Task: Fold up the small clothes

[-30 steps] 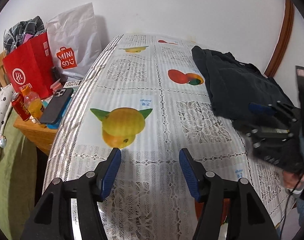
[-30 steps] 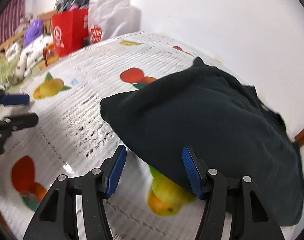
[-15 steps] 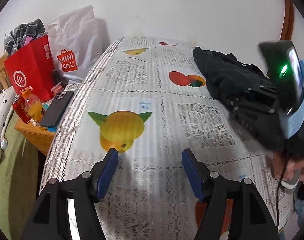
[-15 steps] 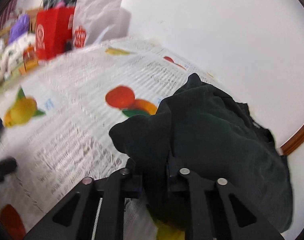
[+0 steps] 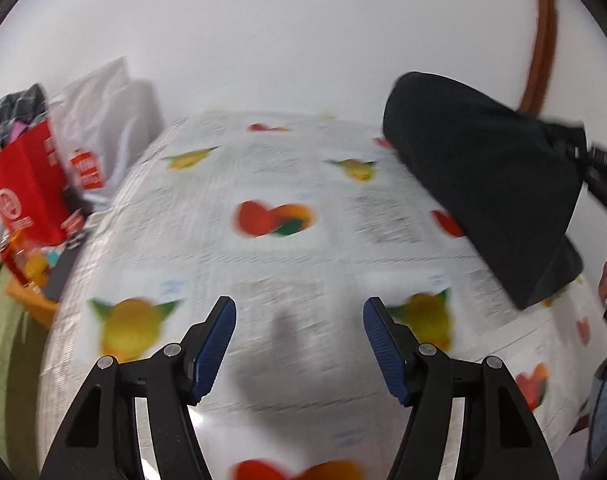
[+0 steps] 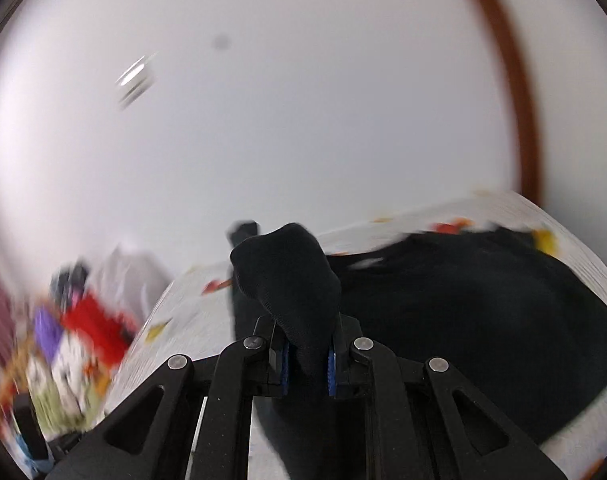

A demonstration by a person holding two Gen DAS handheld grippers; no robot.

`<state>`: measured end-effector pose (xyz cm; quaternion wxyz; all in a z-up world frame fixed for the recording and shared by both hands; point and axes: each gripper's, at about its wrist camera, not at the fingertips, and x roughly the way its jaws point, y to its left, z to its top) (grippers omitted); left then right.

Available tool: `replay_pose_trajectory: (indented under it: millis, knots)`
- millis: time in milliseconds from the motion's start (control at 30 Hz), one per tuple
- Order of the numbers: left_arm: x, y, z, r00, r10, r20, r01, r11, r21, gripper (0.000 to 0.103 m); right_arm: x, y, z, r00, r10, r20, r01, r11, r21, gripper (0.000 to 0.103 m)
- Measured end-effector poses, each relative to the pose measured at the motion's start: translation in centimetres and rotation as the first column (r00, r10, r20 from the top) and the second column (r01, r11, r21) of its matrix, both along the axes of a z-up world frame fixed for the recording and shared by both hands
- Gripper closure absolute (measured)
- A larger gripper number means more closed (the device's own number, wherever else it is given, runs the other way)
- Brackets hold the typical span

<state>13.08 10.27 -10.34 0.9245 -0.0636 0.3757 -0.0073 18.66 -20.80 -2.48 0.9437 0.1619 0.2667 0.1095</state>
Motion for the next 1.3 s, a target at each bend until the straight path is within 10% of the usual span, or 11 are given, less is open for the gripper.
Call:
replay_pose_trajectory:
  millis: [300,633,767,833,900,1000,1300]
  knots:
    - [2.8,-11.3,0.1,0.968,-0.251,-0.001,0.251,0.968,-0.03,0.039,-2.5,-14.0,-8.5,0.955,-0.173,-0.241,0.182,0.983,0.013,0.081]
    - [4.2,-22.1,-2.1,0.883,-0.465,-0.07,0.465,0.885,-0.016,0.039,-2.5,-14.2,-8.0,0.974,-0.124,-0.191,0.108,0.99,-0.088,0.048]
    - [4.6,-24.7,-3.2,0.874,-0.477,-0.09,0.479,0.878,0.007,0.039,-1.0,-13.9,-9.8,0.962,-0.135,-0.237,0.109,0.987,-0.119,0.053]
    - [4.8,-25.3,-3.6,0.879,-0.467,-0.091,0.471,0.882,0.018,0.044,-0.6,-14.0,-10.3,0.961,-0.153,-0.232,0.129,0.985,-0.115,0.071]
    - [5.0,-25.3,-3.7,0.894,-0.442,-0.079,0.445,0.895,0.027,0.069,-0.2,-13.8,-10.5,0.964,-0.135,-0.228,0.113,0.988,-0.107,0.086]
    - [5.1,-24.2,-3.3,0.91,-0.411,-0.056,0.411,0.911,-0.009,0.086,0.3,-12.9,-10.5,0.967,-0.12,-0.225,0.092,0.987,-0.132,0.088]
    - [3.5,-17.4,-2.4,0.948,-0.317,-0.033,0.316,0.948,-0.049,0.088,1.0,-6.9,-10.4,0.971,-0.025,-0.238,0.007,0.997,-0.077,0.089]
